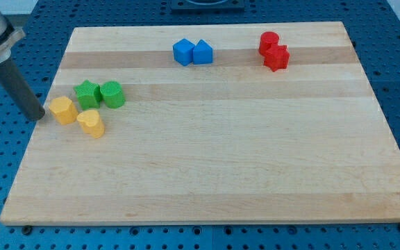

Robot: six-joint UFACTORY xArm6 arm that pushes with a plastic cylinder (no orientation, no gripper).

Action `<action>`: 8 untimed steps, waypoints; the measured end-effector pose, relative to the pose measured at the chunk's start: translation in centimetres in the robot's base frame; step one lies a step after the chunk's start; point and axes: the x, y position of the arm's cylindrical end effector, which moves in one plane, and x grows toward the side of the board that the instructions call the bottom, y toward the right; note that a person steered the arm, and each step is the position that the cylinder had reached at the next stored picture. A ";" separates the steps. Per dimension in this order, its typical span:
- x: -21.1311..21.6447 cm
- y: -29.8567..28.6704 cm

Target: Move the hexagon into the green star

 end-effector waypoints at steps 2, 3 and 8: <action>0.7 1.4; 2.2 1.8; -2.1 -0.1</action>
